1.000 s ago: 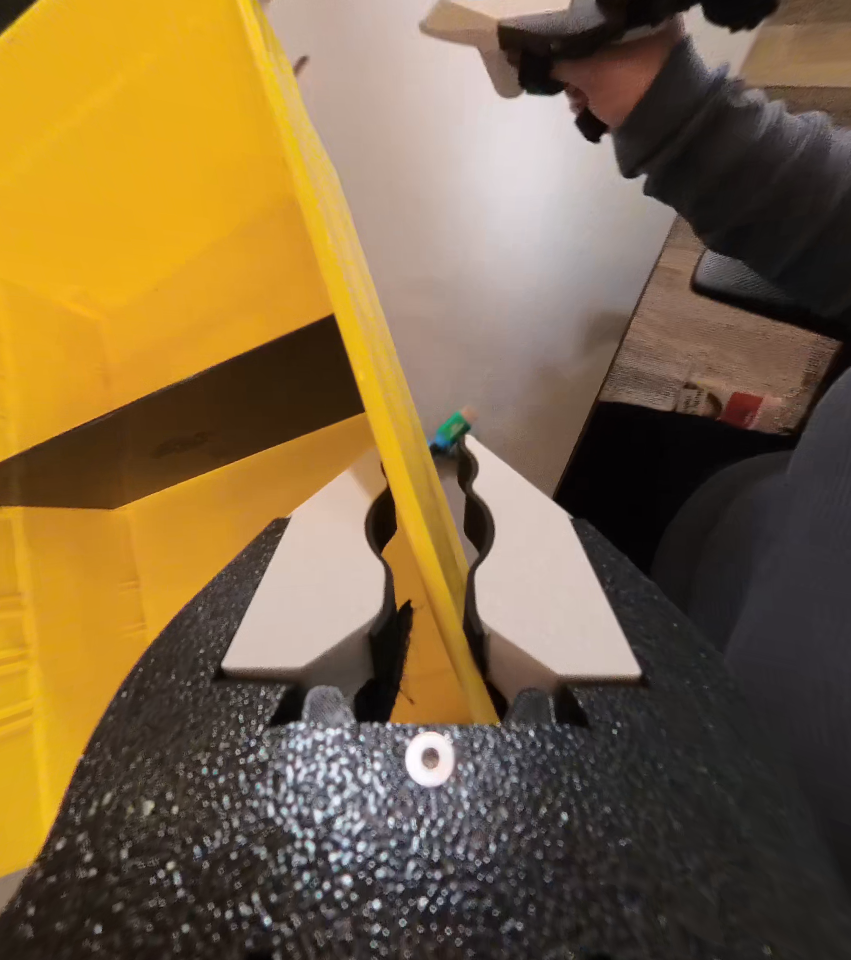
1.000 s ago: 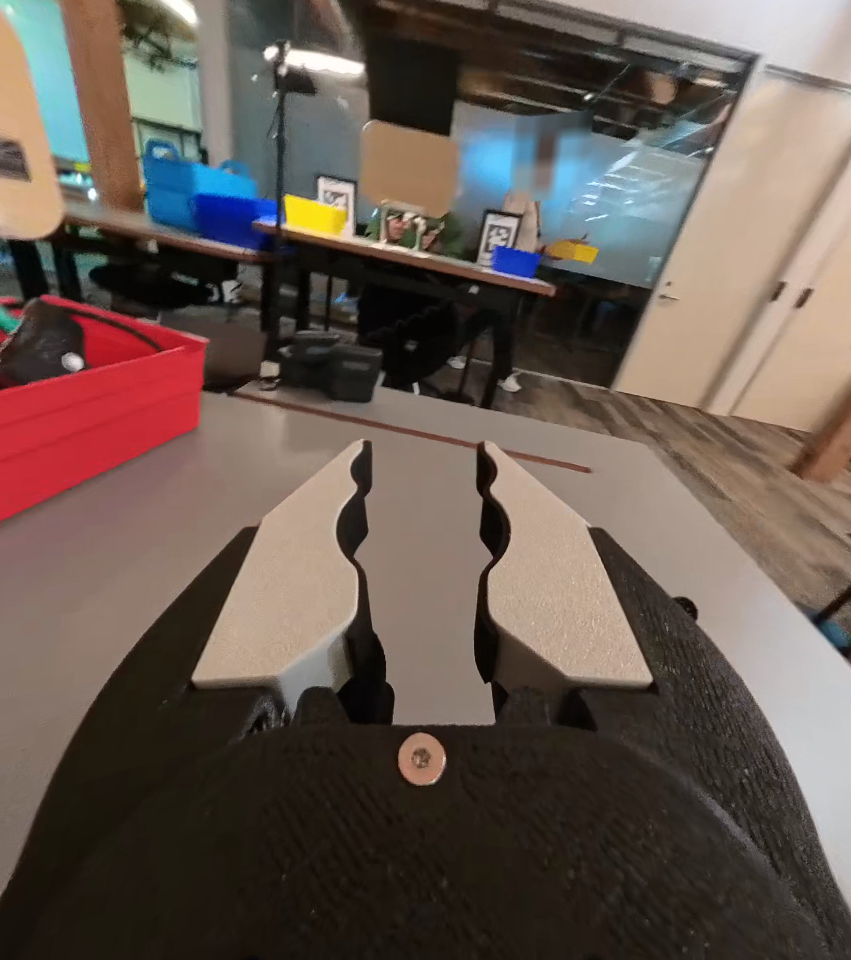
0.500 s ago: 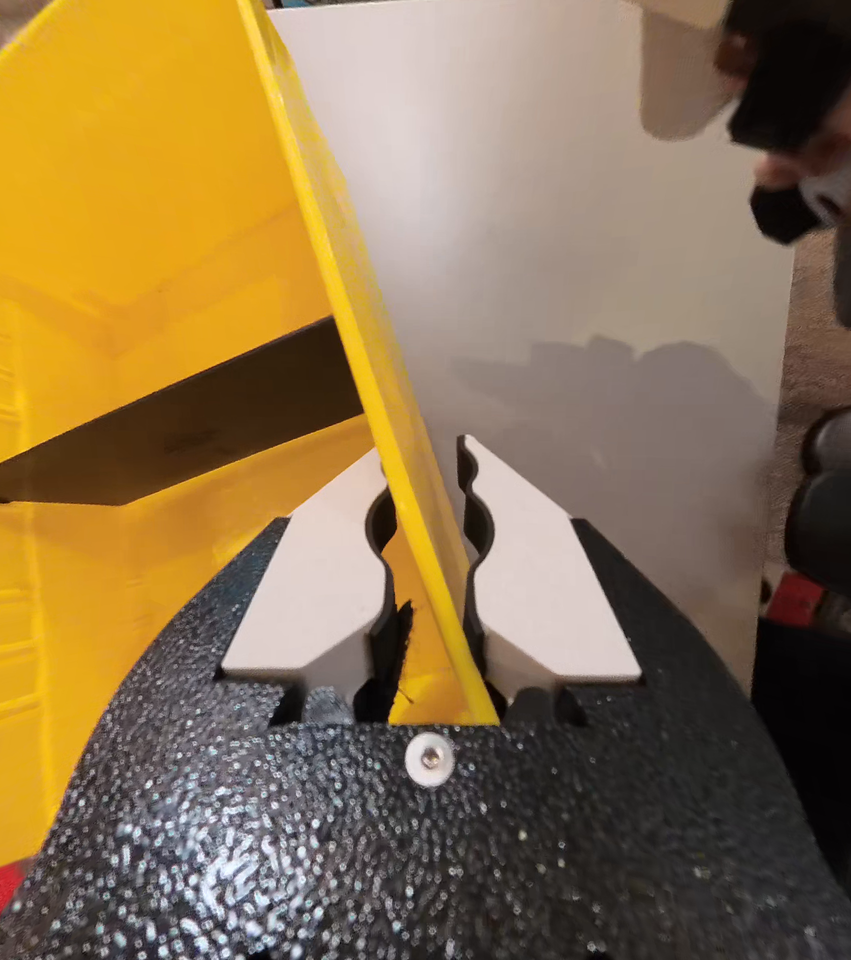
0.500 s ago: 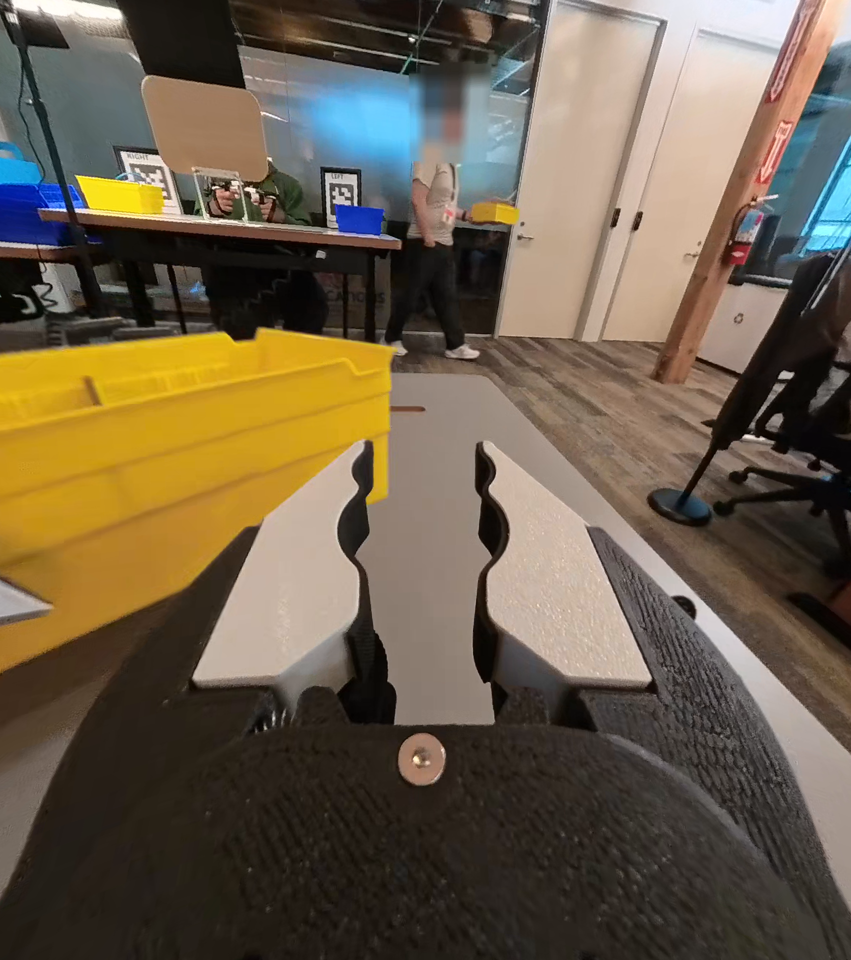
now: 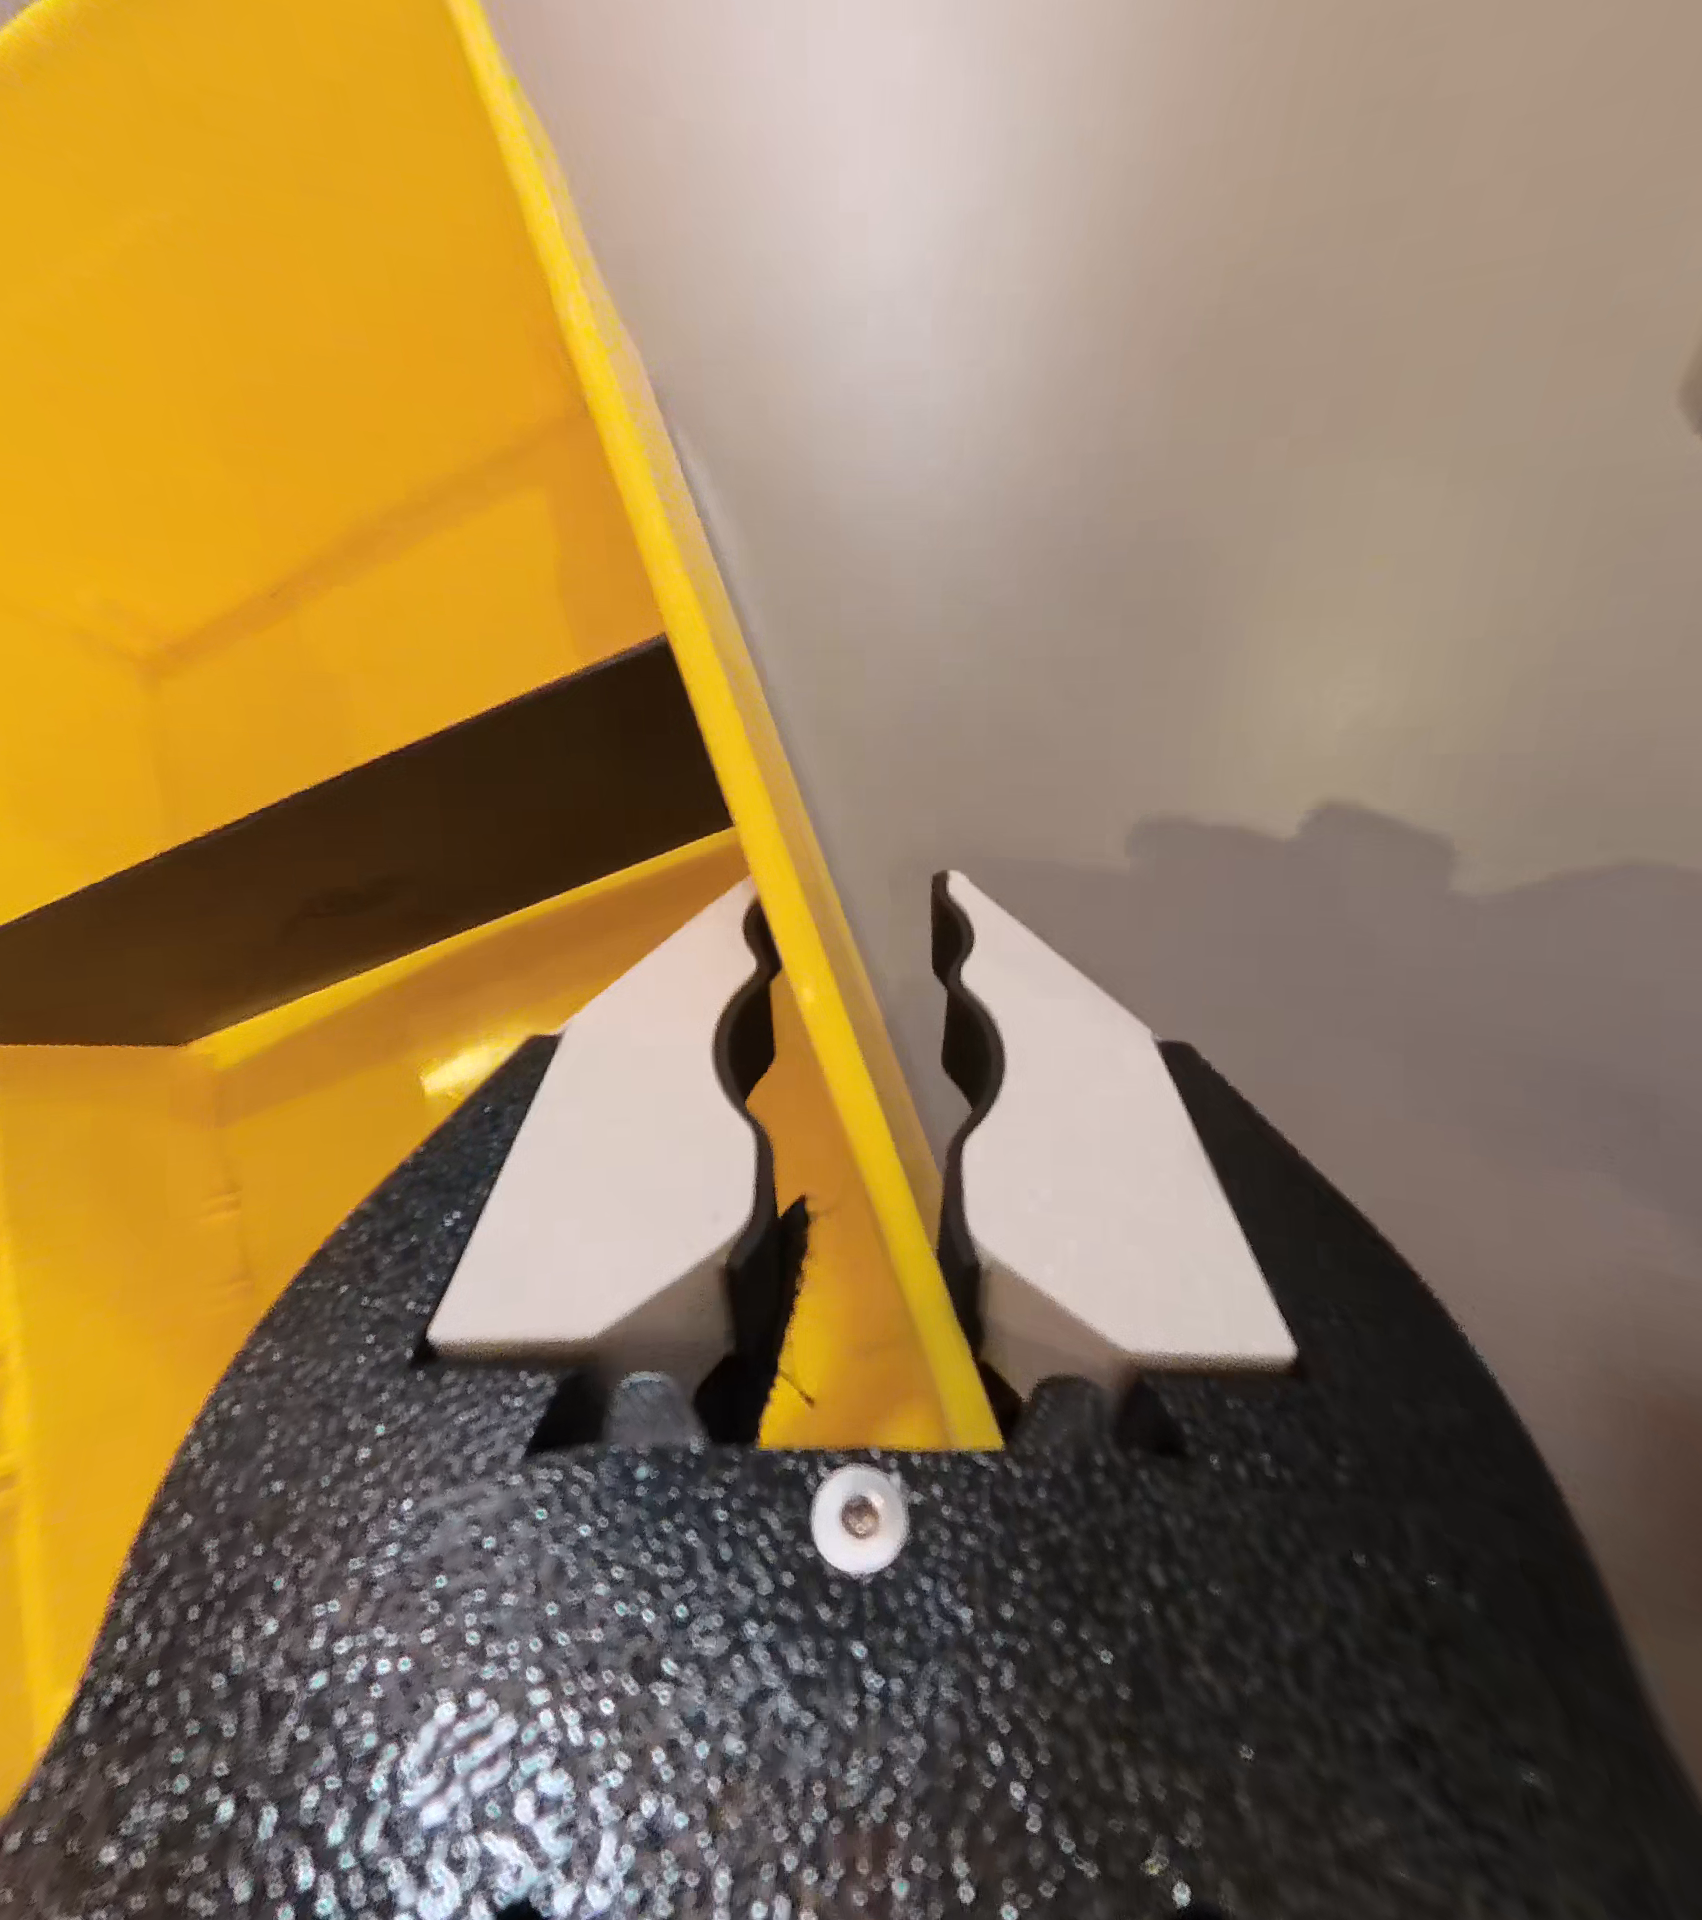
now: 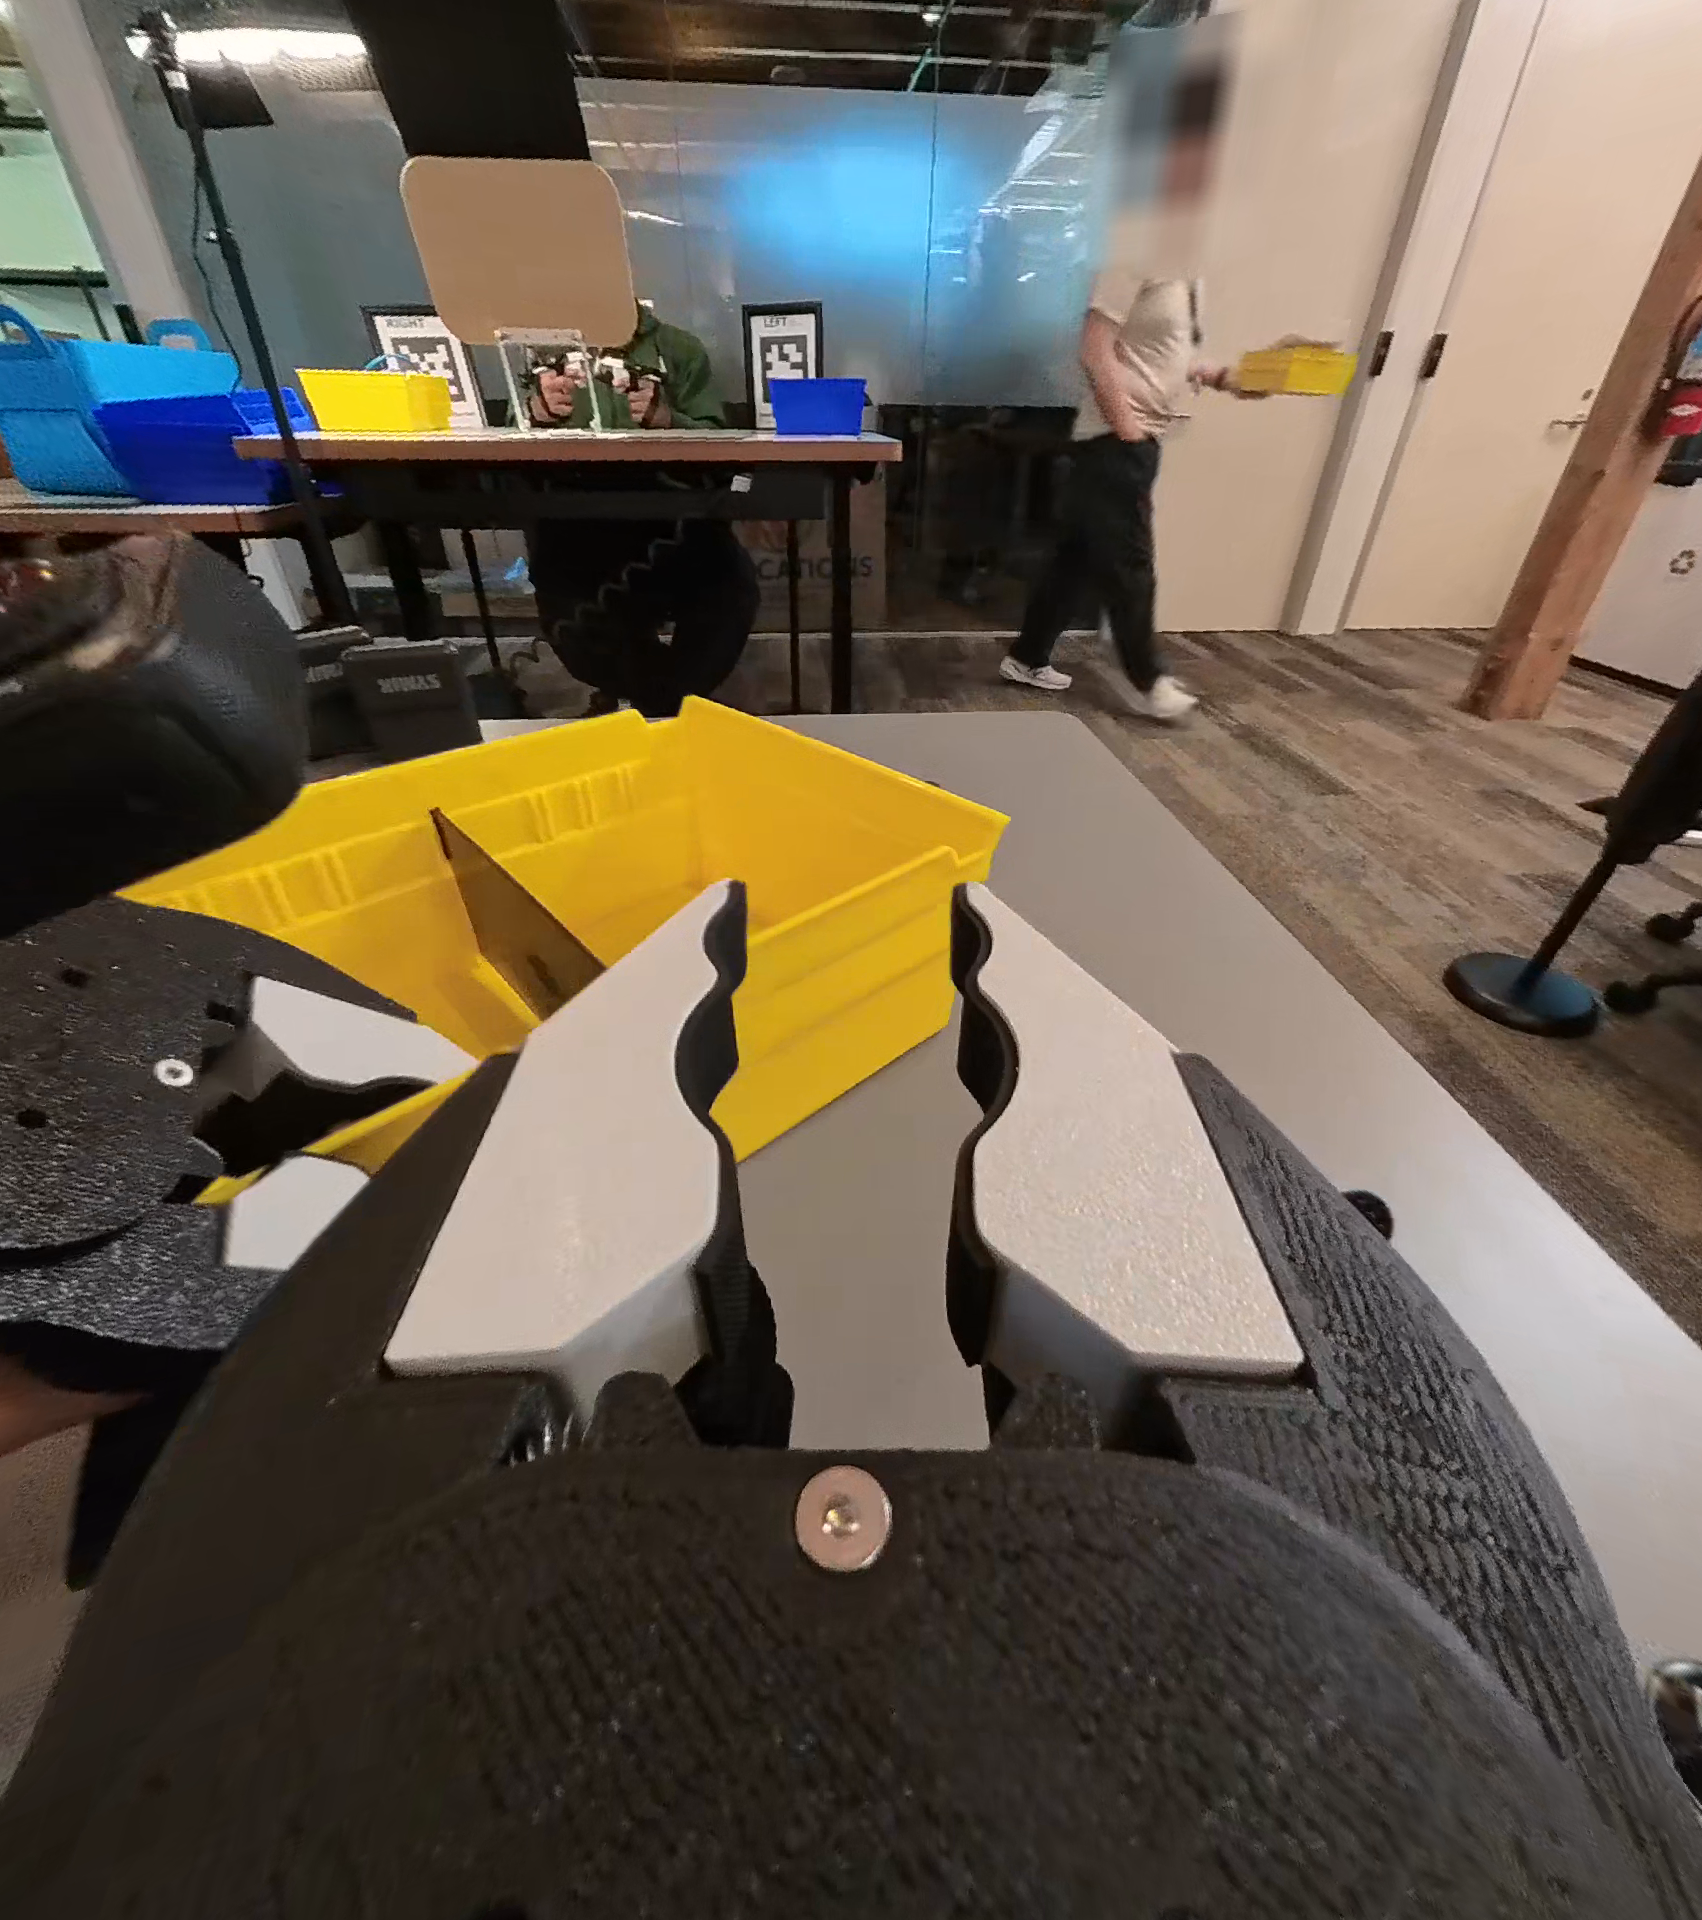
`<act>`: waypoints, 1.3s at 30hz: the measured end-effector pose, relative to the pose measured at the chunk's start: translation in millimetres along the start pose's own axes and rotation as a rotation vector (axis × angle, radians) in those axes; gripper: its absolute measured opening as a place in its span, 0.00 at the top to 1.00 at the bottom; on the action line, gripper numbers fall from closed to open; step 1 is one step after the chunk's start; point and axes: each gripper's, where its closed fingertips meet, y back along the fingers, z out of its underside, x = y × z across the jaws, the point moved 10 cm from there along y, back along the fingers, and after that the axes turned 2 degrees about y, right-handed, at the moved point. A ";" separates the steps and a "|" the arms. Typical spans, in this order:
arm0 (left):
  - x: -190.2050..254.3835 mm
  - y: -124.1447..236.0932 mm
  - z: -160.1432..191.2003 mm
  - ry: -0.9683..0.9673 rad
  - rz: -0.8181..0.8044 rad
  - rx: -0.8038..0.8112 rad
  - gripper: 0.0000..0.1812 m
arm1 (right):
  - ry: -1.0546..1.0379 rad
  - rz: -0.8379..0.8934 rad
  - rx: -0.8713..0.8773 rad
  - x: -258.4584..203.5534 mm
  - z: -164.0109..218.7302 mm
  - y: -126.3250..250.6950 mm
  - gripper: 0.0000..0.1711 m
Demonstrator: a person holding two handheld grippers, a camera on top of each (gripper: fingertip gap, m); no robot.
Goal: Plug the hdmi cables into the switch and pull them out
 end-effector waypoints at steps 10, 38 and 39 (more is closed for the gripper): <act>3.8 33.4 16.7 0.057 0.010 0.087 0.63 | 0.002 -0.104 0.034 -6.8 -8.3 2.6 0.62; -96.3 94.5 108.6 0.467 -0.084 0.147 0.76 | 0.144 -0.216 -0.714 -44.5 27.9 -17.5 0.29; -89.1 94.0 105.9 0.454 -0.063 0.153 0.78 | 0.127 -0.165 -0.705 -34.5 28.3 -16.7 0.33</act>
